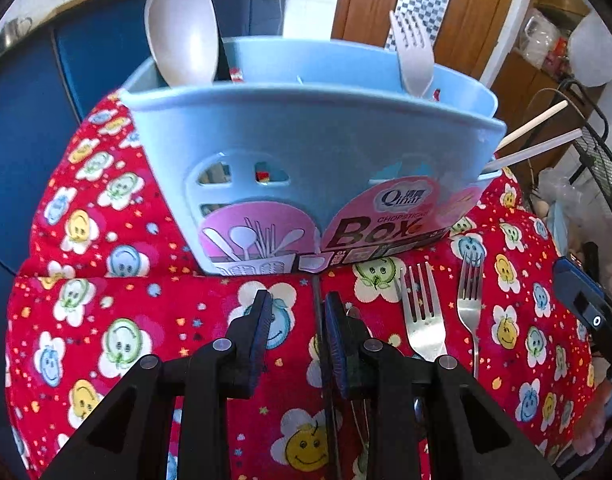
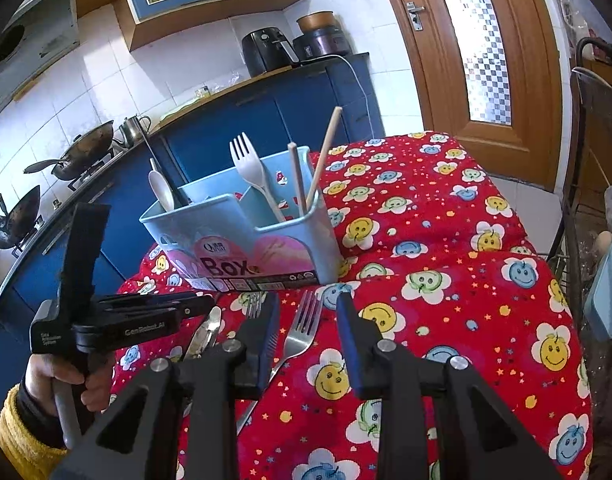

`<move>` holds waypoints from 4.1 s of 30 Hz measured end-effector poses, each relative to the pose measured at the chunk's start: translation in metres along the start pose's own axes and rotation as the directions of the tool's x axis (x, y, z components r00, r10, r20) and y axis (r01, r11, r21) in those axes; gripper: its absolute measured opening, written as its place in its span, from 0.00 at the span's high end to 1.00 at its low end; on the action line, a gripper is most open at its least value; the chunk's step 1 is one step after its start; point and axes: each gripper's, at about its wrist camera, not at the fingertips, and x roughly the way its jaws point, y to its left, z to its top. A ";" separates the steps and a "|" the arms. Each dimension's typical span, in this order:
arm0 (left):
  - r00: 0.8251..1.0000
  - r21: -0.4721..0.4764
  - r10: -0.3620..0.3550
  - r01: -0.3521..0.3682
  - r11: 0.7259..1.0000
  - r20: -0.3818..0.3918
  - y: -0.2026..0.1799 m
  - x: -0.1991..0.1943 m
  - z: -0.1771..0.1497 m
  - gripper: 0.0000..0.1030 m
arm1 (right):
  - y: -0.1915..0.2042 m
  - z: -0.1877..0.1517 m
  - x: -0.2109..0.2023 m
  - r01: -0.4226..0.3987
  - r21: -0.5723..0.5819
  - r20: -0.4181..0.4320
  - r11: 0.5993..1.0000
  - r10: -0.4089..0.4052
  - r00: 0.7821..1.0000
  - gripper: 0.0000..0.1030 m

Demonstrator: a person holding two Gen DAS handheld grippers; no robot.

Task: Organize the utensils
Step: 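Grasp another black chopstick with the left tool while the right tool grasps a metal fork, then lift the chopstick and fork and lower them into the caddy, then open both tools to release the chopstick and fork in the caddy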

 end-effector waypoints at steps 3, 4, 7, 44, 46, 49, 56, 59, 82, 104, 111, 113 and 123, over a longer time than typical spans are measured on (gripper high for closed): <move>1.000 0.014 0.012 -0.012 1.000 -0.006 -0.001 0.004 0.003 0.73 | -0.002 0.000 0.002 -0.001 0.006 -0.004 1.000 0.001 1.000 0.69; 1.000 0.016 0.014 -0.014 1.000 -0.006 -0.002 0.004 0.003 0.73 | -0.002 0.000 0.003 -0.002 0.007 -0.005 1.000 0.002 1.000 0.69; 0.999 0.017 0.036 -0.036 0.999 -0.003 -0.004 0.005 0.004 0.83 | -0.002 -0.001 0.003 -0.002 0.007 -0.008 1.000 0.002 1.000 0.69; 0.959 -0.086 -0.083 0.111 0.990 0.272 0.043 -0.101 -0.019 0.96 | -0.007 0.011 0.074 -0.074 0.011 -0.223 0.997 0.074 0.972 0.91; 0.952 -0.084 -0.079 0.109 0.991 0.296 0.042 -0.106 -0.017 0.96 | -0.002 0.011 0.063 -0.081 -0.002 -0.188 0.997 0.080 0.979 0.96; 0.941 -0.082 -0.073 0.106 0.991 0.331 0.038 -0.118 -0.020 0.96 | 0.005 0.014 0.041 -0.090 -0.027 -0.112 0.996 0.086 0.990 0.96; 0.888 -0.063 -0.043 0.081 0.995 0.457 0.032 -0.155 -0.025 0.96 | 0.029 0.020 -0.013 -0.067 -0.118 0.056 0.991 0.074 0.996 0.97; 0.862 -0.055 -0.032 0.069 0.996 0.506 0.028 -0.170 -0.026 0.96 | 0.040 0.024 -0.034 -0.035 -0.156 0.128 0.987 0.055 0.990 0.97; 0.728 -0.041 -0.022 0.068 0.997 0.685 0.015 -0.260 0.056 0.96 | 0.063 0.097 -0.083 0.160 -0.199 0.414 0.967 -0.065 0.908 0.97; 0.773 -0.081 0.049 0.004 0.997 0.633 0.028 -0.183 0.088 0.96 | 0.065 0.141 -0.029 0.305 -0.205 0.493 0.930 -0.170 0.853 0.97; 0.809 -0.088 0.034 0.021 0.996 0.586 0.034 -0.152 0.078 0.96 | 0.064 0.141 0.005 0.323 -0.229 0.460 0.918 -0.190 0.867 0.97; 0.821 -0.088 0.029 0.025 0.996 0.570 0.034 -0.144 0.076 0.96 | 0.062 0.137 0.015 0.316 -0.234 0.434 0.919 -0.192 0.880 0.97; 0.856 -0.070 0.012 0.029 0.997 0.517 0.034 -0.125 0.066 0.94 | 0.059 0.123 0.036 0.236 -0.263 0.343 0.935 -0.138 0.929 0.96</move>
